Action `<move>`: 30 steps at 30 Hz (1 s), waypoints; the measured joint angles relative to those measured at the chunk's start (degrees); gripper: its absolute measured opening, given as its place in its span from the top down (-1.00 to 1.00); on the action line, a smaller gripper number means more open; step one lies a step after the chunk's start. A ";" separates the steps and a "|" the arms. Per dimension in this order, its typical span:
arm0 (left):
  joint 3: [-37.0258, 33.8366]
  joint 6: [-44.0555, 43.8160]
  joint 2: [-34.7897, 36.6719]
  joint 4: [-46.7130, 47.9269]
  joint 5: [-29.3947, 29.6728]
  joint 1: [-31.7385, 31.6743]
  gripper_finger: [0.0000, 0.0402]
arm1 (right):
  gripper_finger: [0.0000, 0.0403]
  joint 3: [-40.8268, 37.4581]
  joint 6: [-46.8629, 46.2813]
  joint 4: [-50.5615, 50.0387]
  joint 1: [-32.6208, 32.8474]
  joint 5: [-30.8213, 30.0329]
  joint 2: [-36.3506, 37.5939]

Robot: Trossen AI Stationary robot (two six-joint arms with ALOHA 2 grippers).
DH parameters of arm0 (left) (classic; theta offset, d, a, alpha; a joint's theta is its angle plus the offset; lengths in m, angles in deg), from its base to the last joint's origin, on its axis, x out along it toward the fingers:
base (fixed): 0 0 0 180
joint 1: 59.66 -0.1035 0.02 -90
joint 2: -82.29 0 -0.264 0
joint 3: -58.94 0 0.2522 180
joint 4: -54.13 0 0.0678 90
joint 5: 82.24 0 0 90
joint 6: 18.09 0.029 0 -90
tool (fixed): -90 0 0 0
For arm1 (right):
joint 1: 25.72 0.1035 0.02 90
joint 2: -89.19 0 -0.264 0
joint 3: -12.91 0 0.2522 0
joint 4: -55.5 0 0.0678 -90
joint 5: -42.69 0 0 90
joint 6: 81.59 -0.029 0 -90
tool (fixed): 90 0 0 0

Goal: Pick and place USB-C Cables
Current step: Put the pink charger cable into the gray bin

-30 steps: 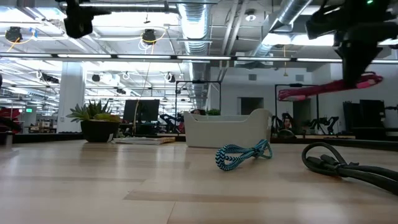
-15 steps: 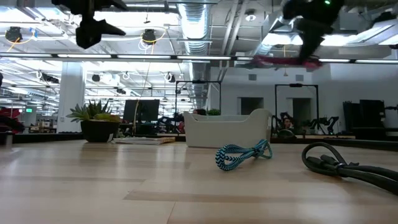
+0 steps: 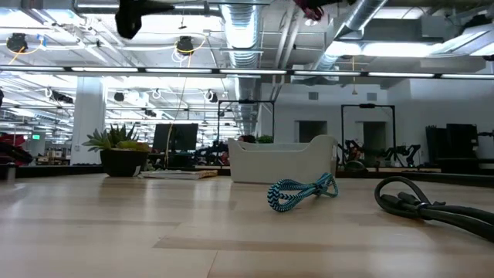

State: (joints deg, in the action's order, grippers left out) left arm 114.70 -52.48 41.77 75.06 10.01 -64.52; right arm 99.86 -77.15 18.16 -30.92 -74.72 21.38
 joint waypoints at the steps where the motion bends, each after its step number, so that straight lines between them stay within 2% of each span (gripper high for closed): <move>1: 0.00 0.89 0.02 -1.41 0.02 0.00 -0.20 | 0.91 0.00 -0.09 1.00 0.20 1.35 0.00; 5: 0.00 6.66 -0.02 -6.85 2.26 0.00 -0.20 | 0.90 0.04 -1.81 3.08 2.17 3.29 -0.82; 11: 0.71 21.94 -1.29 -13.87 5.71 -0.02 -0.20 | 0.88 -0.04 -2.48 3.06 6.01 3.15 -5.06; 15: 3.97 28.95 -2.69 -14.22 1.51 -0.02 -0.20 | 0.89 -0.04 -2.92 3.07 7.10 3.06 -8.56; 20: 8.52 35.62 -4.53 -13.84 -3.41 -0.01 -0.20 | 0.85 0.02 -8.57 2.69 7.75 3.26 -12.61; 25: 12.35 36.64 -6.24 -10.01 -6.35 -0.02 -0.20 | 0.86 -0.04 -13.06 0.21 8.75 3.18 -15.94; 28: 14.17 36.13 -7.30 -3.60 -10.46 0.55 -0.20 | 0.87 -0.04 -17.83 -4.33 8.54 2.88 -16.84; 30: 14.56 36.15 -7.92 -0.11 -10.84 1.58 -0.20 | 0.87 -0.09 -20.97 -9.38 8.19 2.46 -16.71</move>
State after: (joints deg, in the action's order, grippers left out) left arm 129.25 -16.33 33.86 74.94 -0.84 -62.94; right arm 99.77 -98.12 8.78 -22.73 -72.26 4.67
